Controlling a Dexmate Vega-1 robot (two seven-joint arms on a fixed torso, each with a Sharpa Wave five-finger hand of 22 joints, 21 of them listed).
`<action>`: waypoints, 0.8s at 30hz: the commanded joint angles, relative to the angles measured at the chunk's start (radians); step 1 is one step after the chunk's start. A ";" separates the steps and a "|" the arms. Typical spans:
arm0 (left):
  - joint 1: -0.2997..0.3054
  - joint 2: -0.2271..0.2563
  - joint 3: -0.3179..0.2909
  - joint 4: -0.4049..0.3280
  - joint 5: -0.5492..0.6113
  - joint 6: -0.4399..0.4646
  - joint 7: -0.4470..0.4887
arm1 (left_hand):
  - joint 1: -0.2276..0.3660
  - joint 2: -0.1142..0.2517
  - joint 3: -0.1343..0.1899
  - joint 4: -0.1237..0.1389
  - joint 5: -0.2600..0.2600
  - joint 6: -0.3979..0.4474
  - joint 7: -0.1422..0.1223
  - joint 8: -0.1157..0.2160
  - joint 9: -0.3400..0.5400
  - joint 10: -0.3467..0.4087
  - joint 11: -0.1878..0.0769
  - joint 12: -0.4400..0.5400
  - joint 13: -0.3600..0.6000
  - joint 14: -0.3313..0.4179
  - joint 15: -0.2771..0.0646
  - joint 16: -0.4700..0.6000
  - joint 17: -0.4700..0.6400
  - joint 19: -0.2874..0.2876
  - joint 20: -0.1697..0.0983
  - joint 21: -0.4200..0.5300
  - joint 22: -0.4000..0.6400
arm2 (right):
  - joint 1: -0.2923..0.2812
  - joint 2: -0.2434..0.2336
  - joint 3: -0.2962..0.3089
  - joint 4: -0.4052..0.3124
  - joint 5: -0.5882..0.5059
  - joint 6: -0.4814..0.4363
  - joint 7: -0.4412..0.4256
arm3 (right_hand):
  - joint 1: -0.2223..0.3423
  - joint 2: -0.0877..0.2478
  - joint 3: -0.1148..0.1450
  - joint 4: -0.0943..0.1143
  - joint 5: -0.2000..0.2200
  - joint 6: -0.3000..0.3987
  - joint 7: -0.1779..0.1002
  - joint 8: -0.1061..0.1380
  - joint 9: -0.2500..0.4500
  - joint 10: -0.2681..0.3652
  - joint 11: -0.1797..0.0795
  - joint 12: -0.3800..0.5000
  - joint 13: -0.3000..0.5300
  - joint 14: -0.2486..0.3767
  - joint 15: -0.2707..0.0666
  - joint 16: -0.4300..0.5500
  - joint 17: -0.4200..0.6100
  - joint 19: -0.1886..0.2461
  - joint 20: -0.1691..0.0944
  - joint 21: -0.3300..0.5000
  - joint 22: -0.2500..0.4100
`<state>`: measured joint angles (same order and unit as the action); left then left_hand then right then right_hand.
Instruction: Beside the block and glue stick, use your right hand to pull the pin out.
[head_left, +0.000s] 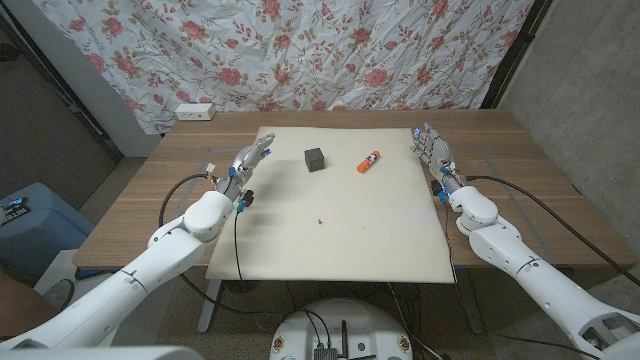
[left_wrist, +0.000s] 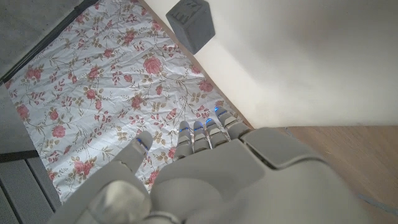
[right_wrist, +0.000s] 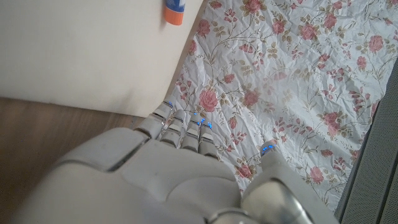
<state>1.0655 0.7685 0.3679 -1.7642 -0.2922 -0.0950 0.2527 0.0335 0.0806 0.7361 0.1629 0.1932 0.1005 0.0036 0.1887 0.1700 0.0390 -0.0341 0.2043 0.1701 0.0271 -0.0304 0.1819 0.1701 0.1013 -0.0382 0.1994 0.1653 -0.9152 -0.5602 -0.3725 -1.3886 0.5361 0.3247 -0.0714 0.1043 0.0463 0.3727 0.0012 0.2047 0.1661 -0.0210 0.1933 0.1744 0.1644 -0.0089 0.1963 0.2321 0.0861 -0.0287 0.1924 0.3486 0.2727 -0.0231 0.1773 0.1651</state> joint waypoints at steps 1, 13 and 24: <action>0.045 0.090 0.013 -0.108 0.166 0.089 0.037 | 0.005 0.116 0.010 0.003 0.000 0.007 -0.009 0.002 0.004 0.000 -0.015 -0.004 0.004 0.004 -0.007 0.006 0.005 0.012 -0.020 0.002 0.005 | 0.008 0.007 0.004 0.033 0.011 0.021 0.019 | 0.000 0.010 0.006 -0.006 0.003 0.003 0.002 -0.001 0.003 0.002 -0.003 -0.001 -0.002 0.003 -0.007 0.004 0.000 -0.005 -0.003 0.000 0.002; 0.119 0.145 -0.009 -0.193 0.323 0.146 0.115 | 0.004 0.115 0.022 0.005 -0.002 0.017 -0.025 0.000 0.003 0.009 -0.030 -0.005 0.003 0.011 -0.022 0.005 0.005 0.006 -0.040 -0.004 0.004 | 0.037 0.030 -0.017 0.074 -0.004 0.022 0.021 | 0.002 0.013 0.008 -0.011 0.002 0.006 0.001 -0.002 0.003 0.001 -0.001 -0.002 -0.007 0.001 -0.007 0.003 -0.007 -0.007 -0.003 0.002 0.002; 0.165 0.179 -0.020 -0.234 0.429 0.191 0.142 | -0.005 0.103 0.021 0.010 -0.007 0.026 -0.036 -0.001 0.003 0.025 -0.039 -0.003 0.003 0.019 -0.034 0.006 0.007 0.008 -0.050 -0.005 0.004 | 0.041 0.033 -0.027 0.076 -0.015 0.009 0.011 | 0.004 0.018 0.008 -0.014 0.001 0.009 0.003 -0.001 0.003 0.001 -0.001 -0.002 -0.011 0.001 -0.007 0.005 -0.011 -0.008 -0.005 0.003 0.001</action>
<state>1.1879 0.9129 0.3559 -1.9567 -0.0033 0.0473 0.3496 0.0335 0.0805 0.7578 0.1679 0.1884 0.1216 -0.0254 0.1887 0.1699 0.0573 -0.0631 0.1995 0.1700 0.0324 -0.0358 0.1819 0.1748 0.1042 -0.0411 0.1952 0.1652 -0.8850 -0.5366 -0.3863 -1.3260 0.5308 0.3432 -0.0534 0.1116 0.0654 0.3811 -0.0071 0.2047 0.1658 -0.0214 0.1933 0.1743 0.1644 -0.0090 0.1962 0.2188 0.0860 -0.0286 0.1923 0.3383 0.2673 -0.0286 0.1773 0.1650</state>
